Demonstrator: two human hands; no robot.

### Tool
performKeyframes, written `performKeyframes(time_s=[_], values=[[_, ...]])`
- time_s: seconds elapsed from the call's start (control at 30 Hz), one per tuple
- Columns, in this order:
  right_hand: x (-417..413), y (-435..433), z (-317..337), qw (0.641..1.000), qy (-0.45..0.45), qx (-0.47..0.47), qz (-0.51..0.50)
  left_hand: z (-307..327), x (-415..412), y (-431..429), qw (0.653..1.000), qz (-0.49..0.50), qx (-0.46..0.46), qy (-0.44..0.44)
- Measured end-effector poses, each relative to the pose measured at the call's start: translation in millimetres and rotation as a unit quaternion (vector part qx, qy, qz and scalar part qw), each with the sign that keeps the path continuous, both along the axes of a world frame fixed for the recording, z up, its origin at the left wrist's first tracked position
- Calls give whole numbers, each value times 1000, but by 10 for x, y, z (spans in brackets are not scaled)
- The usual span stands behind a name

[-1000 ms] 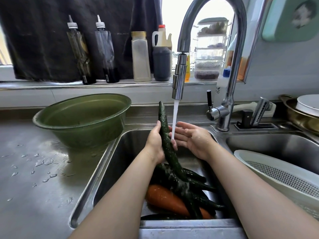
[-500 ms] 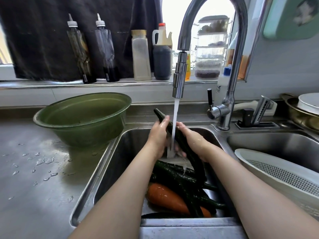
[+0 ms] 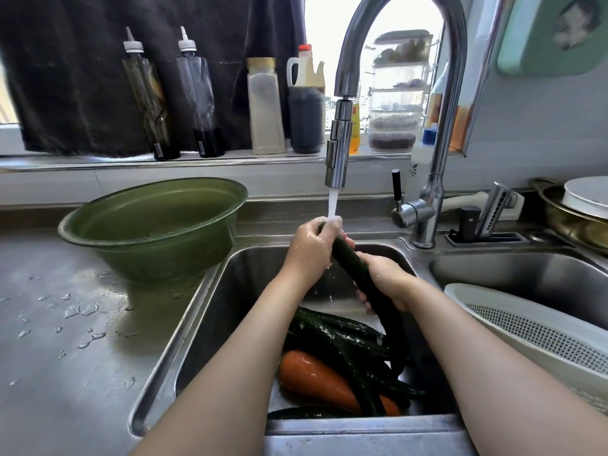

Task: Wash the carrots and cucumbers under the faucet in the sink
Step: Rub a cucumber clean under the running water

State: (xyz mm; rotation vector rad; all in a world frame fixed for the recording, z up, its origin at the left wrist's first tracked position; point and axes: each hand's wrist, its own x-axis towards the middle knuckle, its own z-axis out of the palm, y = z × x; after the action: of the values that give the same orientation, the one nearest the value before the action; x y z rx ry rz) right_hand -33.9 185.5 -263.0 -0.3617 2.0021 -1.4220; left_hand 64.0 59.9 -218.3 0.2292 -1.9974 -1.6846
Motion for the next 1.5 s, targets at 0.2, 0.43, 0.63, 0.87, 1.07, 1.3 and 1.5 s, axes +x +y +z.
performKeyframes(time_s=[0.2,0.43,0.63,0.87,1.07,1.3,1.5], values=[[26,-4,13,1000,-6,-7,-16,35,27,21,990,37,-136,-10],[61,-54,-20,999,9,-24,-29,-29,-82,126,992,54,108,38],[174,-150,-35,997,74,-1,9,-5,-107,42,876,28,476,70],[300,-297,56,962,270,44,2,-94,-29,-72,864,34,500,42],[424,-381,171,942,335,17,1,-219,-128,11,908,106,404,5],[593,-480,143,888,436,55,136,-127,3,-321,800,197,563,72],[613,-483,215,850,482,143,155,-192,-5,-336,772,202,600,58]])
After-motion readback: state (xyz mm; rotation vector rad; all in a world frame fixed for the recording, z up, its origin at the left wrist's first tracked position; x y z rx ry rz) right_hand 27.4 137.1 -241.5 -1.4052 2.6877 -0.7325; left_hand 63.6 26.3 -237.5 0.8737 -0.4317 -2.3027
